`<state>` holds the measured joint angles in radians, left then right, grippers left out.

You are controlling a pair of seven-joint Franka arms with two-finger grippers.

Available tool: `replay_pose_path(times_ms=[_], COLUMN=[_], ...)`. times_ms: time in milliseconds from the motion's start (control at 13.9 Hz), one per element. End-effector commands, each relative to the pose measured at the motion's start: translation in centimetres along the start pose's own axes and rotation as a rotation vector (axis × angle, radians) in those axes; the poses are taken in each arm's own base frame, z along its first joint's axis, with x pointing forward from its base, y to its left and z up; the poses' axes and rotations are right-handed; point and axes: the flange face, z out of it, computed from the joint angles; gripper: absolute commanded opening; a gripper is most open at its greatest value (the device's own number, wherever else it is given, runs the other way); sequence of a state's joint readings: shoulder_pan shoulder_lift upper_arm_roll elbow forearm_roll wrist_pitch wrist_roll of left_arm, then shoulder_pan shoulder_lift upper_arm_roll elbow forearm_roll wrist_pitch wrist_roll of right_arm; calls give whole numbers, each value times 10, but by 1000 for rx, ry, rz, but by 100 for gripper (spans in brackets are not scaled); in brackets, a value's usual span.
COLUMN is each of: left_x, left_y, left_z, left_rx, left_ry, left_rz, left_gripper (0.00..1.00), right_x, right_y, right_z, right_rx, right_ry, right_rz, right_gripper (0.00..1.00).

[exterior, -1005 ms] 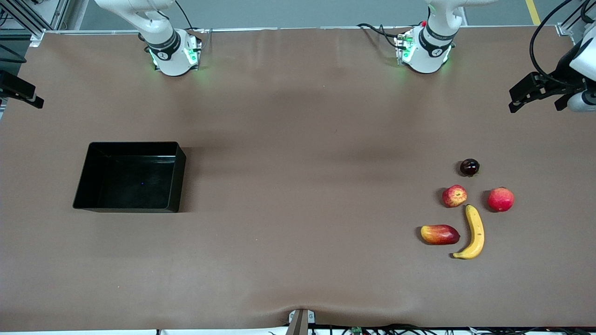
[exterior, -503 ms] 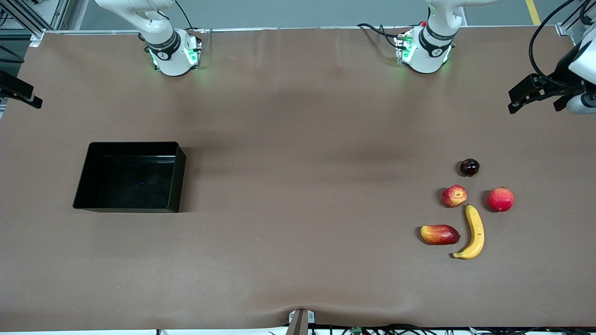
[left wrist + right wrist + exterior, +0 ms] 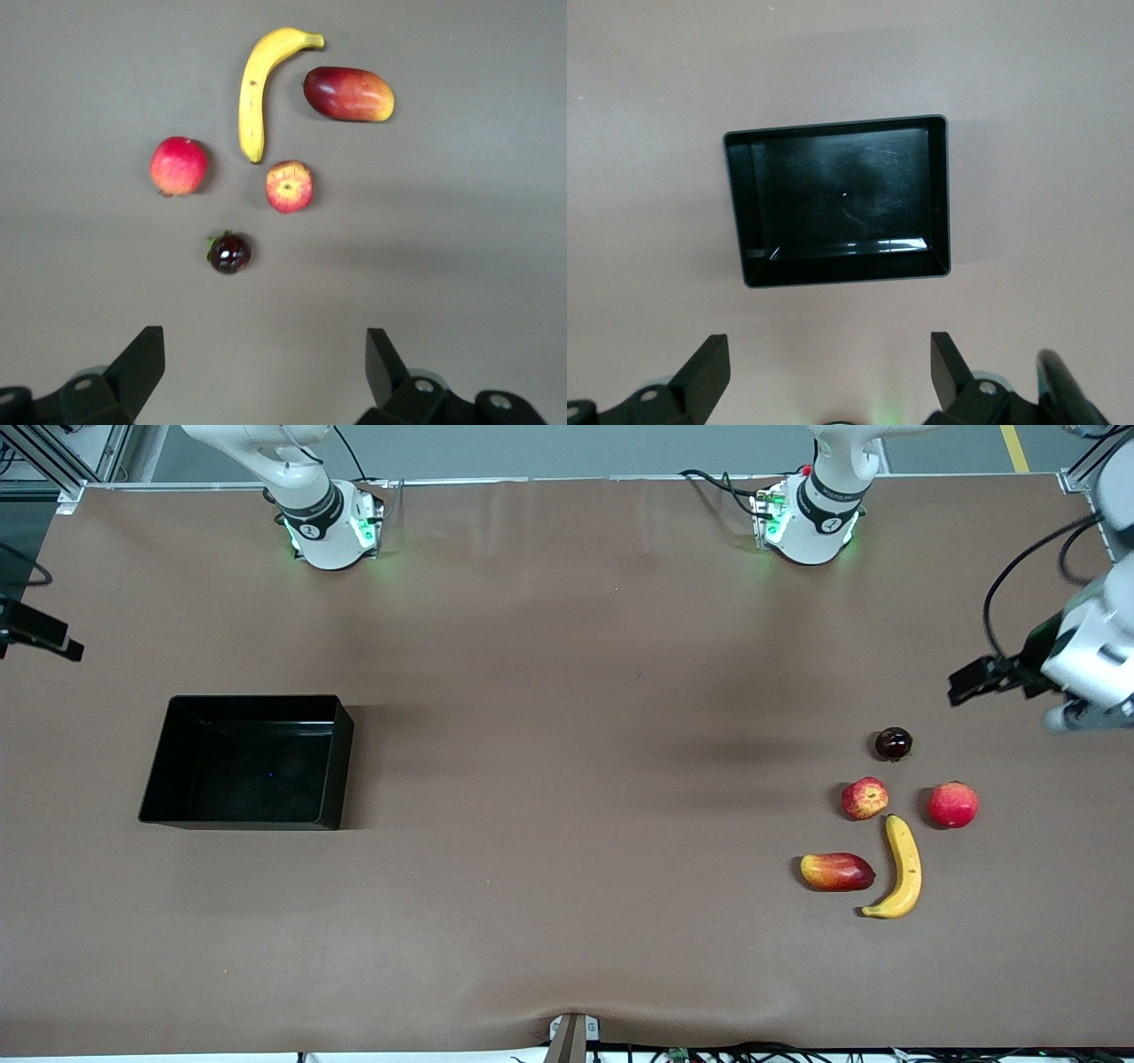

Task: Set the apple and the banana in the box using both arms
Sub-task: 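Reach the left gripper to the yellow-red apple while the right gripper reaches the box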

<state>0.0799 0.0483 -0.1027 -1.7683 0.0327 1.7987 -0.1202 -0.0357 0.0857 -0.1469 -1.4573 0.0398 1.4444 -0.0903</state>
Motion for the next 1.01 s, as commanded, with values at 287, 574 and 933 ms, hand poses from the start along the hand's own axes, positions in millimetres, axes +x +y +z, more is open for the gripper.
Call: replay_pose_path(times_ms=[287, 574, 933], left_x=[18, 40, 51], left_y=[4, -6, 1], left_z=[135, 218, 279], left_rx=[-10, -31, -51], left_ry=[7, 3, 26], left_rz=[0, -19, -15], left_gripper=[100, 100, 100], right_x=[48, 83, 100], right_y=[26, 66, 113], right_z=[85, 165, 252], right_rx=[-6, -4, 5], right_ry=[-130, -172, -184], right_rz=[39, 73, -12], right_gripper=[100, 100, 100])
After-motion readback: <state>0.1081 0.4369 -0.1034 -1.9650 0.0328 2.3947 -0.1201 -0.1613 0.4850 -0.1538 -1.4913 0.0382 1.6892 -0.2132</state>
